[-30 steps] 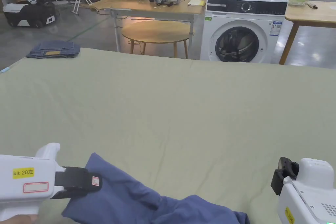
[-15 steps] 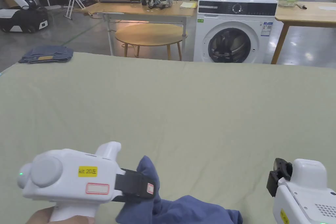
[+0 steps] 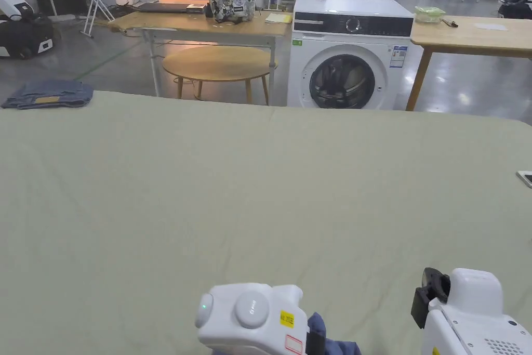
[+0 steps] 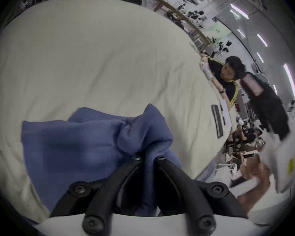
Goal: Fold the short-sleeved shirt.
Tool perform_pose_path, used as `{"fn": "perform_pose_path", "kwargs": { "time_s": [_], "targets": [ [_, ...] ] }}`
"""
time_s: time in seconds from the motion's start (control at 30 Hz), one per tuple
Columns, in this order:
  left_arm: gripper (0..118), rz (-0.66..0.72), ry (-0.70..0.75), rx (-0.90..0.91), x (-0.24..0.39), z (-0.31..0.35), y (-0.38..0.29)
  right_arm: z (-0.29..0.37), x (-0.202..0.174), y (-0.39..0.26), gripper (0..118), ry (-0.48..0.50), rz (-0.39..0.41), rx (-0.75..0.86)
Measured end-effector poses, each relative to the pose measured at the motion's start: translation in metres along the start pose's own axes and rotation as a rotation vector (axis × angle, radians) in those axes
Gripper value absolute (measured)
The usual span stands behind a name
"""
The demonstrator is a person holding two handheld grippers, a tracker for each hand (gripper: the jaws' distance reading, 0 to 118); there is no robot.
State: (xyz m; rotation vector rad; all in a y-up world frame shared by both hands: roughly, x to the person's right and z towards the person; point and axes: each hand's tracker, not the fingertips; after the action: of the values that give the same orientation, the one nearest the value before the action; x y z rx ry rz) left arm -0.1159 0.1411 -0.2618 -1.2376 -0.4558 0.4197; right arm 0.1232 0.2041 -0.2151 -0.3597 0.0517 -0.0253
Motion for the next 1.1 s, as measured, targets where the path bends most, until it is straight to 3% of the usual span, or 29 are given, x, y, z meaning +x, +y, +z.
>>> {"fn": "perform_pose_path", "kwargs": {
  "time_s": [0.1, 0.23, 0.43, 0.47, 0.5, 0.53, 0.57, 0.77, 0.87, 1.1],
  "targets": [
    [7, 0.013, 0.009, 0.002, 0.004, -0.004, -0.006, 0.0, 0.003, -0.002, 0, -0.007, -0.005, -0.009],
    [38, 0.013, -0.058, 0.02, 0.003, 0.01, -0.009, 0.0, 0.004, -0.003, 0, -0.008, 0.0, -0.016],
    [42, -0.022, -0.168, 0.084, 0.006, 0.056, -0.003, 0.003, 0.004, -0.001, 0, -0.008, -0.001, -0.007],
    [39, -0.017, -0.19, 0.101, 0.004, 0.061, -0.003, 0.004, 0.004, -0.001, 0, -0.007, -0.001, -0.005],
    [29, -0.033, -0.218, 0.126, 0.002, 0.063, -0.003, 0.005, 0.004, -0.001, 0, -0.007, -0.001, -0.004],
    [10, -0.059, -0.234, 0.139, 0.0, 0.062, -0.003, 0.004, 0.005, -0.001, 0, -0.009, -0.002, -0.003],
    [3, -0.048, -0.212, 0.125, -0.007, 0.054, 0.002, 0.004, 0.005, -0.002, 0, -0.009, -0.004, -0.004],
    [0, 0.096, -0.241, -0.007, -0.033, -0.009, -0.008, 0.007, 0.007, -0.004, 0, -0.015, -0.008, -0.01],
    [0, 0.169, -0.368, -0.035, -0.037, -0.038, -0.017, 0.008, 0.009, -0.006, 0, -0.018, -0.006, -0.009],
    [0, 0.121, -0.302, -0.033, -0.029, -0.068, -0.027, 0.01, 0.013, -0.005, 0, -0.029, -0.011, 0.029]
  ]
}}
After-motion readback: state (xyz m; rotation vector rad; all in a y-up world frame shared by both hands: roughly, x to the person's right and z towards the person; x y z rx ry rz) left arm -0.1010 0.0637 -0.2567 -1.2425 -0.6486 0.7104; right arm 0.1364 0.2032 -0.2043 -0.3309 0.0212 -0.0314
